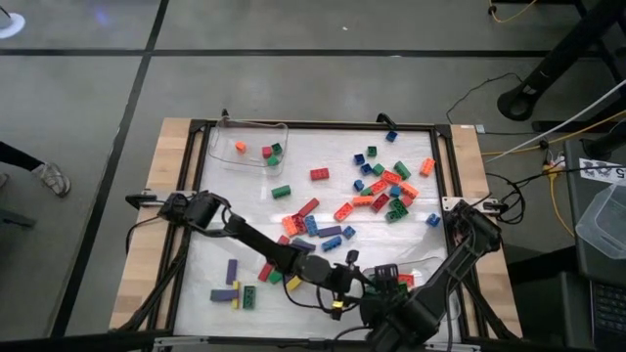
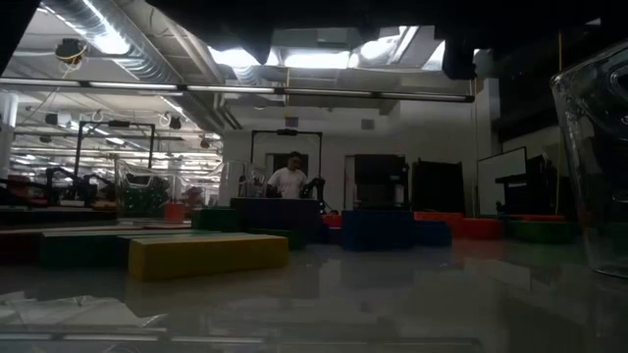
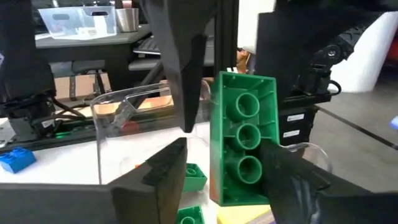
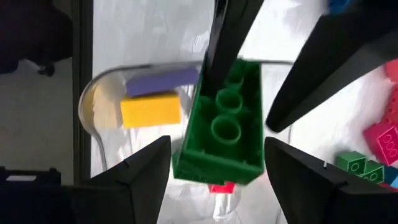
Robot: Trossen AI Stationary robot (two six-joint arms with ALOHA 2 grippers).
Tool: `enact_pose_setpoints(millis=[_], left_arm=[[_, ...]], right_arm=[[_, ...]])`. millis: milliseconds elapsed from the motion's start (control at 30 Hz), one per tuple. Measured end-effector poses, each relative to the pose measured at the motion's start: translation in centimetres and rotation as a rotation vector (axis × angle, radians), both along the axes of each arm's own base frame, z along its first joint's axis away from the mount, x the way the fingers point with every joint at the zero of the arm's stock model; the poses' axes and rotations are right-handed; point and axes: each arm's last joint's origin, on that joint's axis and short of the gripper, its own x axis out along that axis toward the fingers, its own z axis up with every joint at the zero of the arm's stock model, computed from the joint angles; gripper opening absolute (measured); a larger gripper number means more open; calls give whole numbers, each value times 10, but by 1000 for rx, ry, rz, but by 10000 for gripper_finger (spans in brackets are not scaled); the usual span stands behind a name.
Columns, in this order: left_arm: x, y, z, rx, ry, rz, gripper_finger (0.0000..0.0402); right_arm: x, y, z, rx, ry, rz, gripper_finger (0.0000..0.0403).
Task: Sort blocks by size
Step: Put the rectangular green game piece into the bottom transparent bin
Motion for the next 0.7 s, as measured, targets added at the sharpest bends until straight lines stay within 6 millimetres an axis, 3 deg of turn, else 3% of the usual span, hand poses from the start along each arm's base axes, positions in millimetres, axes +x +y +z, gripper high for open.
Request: enact_pose_setpoints(millis=[233, 500, 700], left_arm=[[0, 0, -2, 4, 21, 0, 195], [1, 3, -4, 9, 50, 8, 196], [1, 3, -4, 11, 48, 8, 196]], right_arm=[[0, -1, -1, -2, 5, -1, 254], [-7, -10, 22, 8, -74, -2, 254], [-7, -16, 31, -77, -196, -6, 254]])
